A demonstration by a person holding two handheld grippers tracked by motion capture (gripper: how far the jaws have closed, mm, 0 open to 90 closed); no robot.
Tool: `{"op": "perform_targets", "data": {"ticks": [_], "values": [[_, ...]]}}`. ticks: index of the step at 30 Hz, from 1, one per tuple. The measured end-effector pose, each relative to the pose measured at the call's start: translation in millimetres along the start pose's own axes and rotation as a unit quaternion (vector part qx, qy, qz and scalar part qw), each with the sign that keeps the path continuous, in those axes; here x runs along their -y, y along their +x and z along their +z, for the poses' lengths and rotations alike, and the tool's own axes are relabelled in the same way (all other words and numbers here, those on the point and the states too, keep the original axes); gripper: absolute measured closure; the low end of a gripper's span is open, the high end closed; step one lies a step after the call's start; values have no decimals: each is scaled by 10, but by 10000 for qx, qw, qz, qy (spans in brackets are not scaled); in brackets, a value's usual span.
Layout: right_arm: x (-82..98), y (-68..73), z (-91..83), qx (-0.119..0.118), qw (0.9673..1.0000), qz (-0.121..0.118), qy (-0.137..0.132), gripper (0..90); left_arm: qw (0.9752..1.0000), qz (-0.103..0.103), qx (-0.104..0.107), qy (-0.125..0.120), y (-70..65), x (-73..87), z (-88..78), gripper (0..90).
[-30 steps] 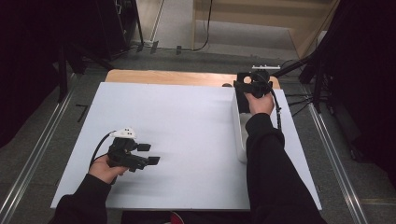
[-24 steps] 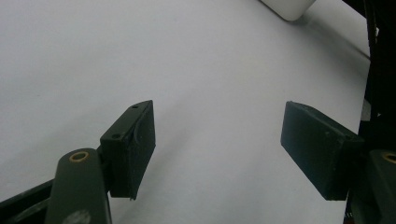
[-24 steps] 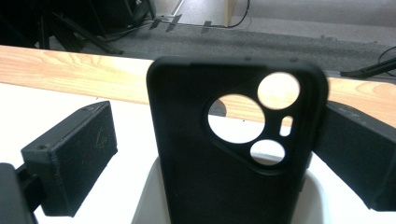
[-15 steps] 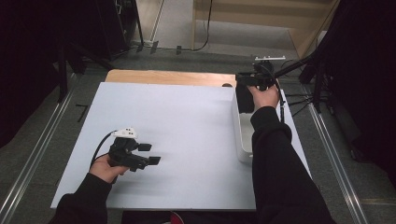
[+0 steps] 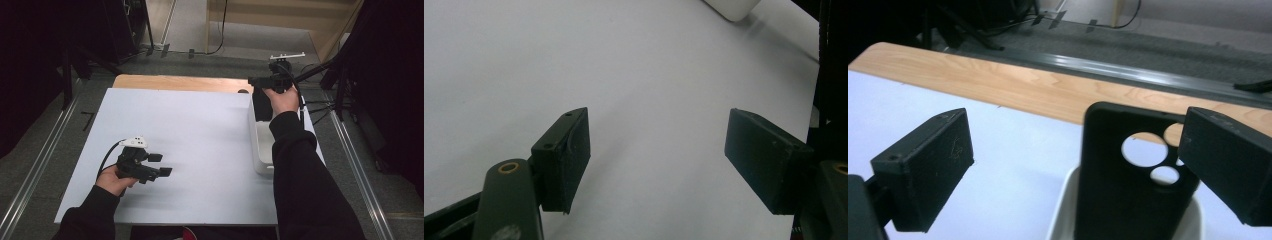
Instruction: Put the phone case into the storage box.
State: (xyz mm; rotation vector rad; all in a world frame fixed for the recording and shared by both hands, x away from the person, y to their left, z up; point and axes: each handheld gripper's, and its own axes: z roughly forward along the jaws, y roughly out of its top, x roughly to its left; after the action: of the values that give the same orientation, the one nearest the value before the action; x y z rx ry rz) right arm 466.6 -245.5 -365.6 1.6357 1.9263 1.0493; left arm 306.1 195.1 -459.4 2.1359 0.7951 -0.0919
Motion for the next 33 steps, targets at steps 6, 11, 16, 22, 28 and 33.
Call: {"op": "perform_targets", "data": {"ticks": [6,11,16,22,28,33], "values": [[39,97,-69,-296,9995,-11,105,0,10000,60,12,-8,-6,19,-22,256],[104,191,-130,-611,9979,-135,178,0,10000,72,-3,-12,-22,24,-43,256],[151,290,-202,-878,9958,-216,151,0,10000,92,-11,8,-19,19,-41,256],[217,375,-265,-1052,9936,-367,167,0,10000,83,1,8,-27,26,-43,255],[296,466,-330,-1226,9910,-477,249,0,10000,57,8,-9,-28,36,-43,255],[358,540,-384,-1297,9895,-567,283,53,10000,51,17,-2,-18,37,-45,255]]}}
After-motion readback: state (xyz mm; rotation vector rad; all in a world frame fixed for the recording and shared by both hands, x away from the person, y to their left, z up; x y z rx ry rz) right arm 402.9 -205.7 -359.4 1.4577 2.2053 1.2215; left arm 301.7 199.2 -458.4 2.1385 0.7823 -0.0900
